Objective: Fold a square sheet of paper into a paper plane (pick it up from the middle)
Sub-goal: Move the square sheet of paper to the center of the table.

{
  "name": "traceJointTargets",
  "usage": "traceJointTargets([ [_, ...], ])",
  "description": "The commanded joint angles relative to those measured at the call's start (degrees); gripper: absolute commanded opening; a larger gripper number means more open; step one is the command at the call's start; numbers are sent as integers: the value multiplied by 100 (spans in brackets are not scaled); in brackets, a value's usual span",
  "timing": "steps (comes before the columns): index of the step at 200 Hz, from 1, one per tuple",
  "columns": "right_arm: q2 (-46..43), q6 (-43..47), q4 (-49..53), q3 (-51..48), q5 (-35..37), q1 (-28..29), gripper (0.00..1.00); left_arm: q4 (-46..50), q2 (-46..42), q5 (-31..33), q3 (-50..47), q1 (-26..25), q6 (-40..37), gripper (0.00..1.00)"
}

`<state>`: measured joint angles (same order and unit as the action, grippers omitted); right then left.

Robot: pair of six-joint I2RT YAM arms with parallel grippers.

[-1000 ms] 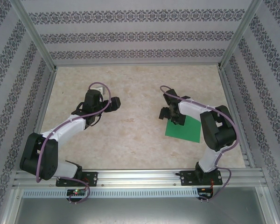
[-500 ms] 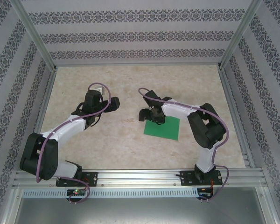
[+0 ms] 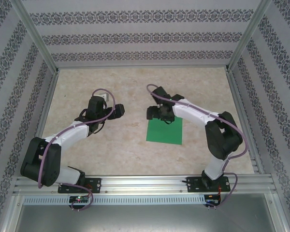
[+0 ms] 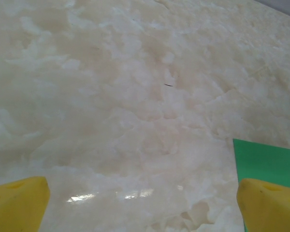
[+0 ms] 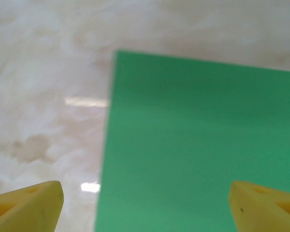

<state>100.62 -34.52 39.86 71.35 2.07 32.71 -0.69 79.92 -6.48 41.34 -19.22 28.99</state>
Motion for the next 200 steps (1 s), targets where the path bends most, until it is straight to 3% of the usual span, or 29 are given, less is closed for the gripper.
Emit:
traceJointTargets([
  [1,28,-512,60,-294,172,-273,87,-176,245,-462,236,-110,-98,100],
  [44,606,-480,468,79,375,-199,89,-151,466,-298,348,-299,-100,100],
  [161,1499,906,362,961,-349,351,89,-156,412,-15,265,-314,-157,100],
  [186,1223,844,823,1238,354,417,89,-295,378,59,162,-314,-122,100],
  [200,975,368,1024,1206,771,357,91,-413,352,42,102,-321,-137,100],
])
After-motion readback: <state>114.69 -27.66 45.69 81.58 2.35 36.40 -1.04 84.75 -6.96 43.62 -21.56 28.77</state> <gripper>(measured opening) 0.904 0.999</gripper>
